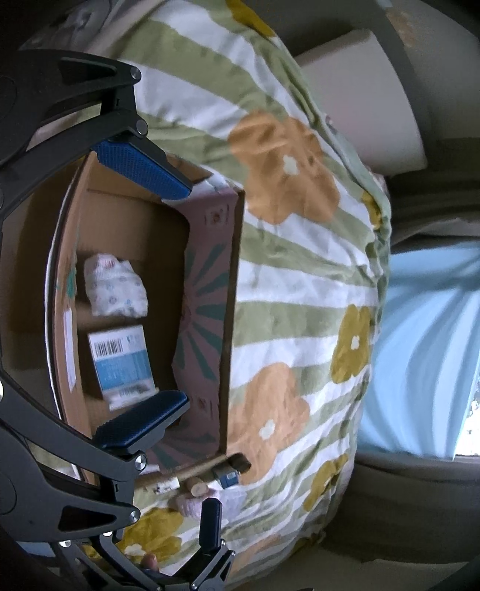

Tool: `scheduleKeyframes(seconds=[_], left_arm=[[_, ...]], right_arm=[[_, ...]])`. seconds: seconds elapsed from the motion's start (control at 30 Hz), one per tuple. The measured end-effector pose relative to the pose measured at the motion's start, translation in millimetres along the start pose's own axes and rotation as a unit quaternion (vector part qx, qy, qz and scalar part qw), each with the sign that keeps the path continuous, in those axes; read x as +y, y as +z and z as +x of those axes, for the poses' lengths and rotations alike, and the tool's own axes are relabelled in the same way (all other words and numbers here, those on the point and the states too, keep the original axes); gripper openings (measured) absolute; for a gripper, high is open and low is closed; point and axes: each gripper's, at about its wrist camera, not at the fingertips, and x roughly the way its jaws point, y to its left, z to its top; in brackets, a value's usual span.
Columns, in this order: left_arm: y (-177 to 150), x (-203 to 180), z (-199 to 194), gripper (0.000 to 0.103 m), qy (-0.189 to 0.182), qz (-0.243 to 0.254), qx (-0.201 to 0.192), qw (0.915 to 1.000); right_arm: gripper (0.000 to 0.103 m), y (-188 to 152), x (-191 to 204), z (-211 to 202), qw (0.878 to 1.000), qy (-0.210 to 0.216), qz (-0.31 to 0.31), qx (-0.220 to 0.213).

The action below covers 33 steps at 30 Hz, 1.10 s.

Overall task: Organize objects
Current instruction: 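Lift both tools out of the cardboard box back toward the items, then grasp the printed tissue pack with the left tool while the right tool grasps the clear case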

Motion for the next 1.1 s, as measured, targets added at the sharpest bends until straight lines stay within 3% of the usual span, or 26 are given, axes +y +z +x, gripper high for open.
scheduleKeyframes(seconds=[0.3, 0.67, 0.9, 1.1], left_arm=[[16.5, -54.2, -11.5, 0.103, -0.02, 0.021, -0.011, 0.9995], [33.3, -141.6, -26.4, 0.103, -0.049, 0.046, -0.023, 0.9975], [25.9, -198.8, -20.2, 0.103, -0.057, 0.053, -0.003, 0.997], [7.1, -240.1, -5.6, 0.103, -0.05, 0.057, 0.019, 0.997]], right_arm=[[0.103, -10.2, -40.3, -44.0, 0.999, -0.032, 0.017, -0.02], [0.103, -23.2, -122.3, -106.6, 0.996, -0.064, 0.047, -0.037], [0.103, -33.3, -184.4, -130.6, 0.993, -0.084, 0.067, -0.043], [0.103, -45.5, -232.4, -127.6, 0.993, -0.09, 0.071, -0.032]])
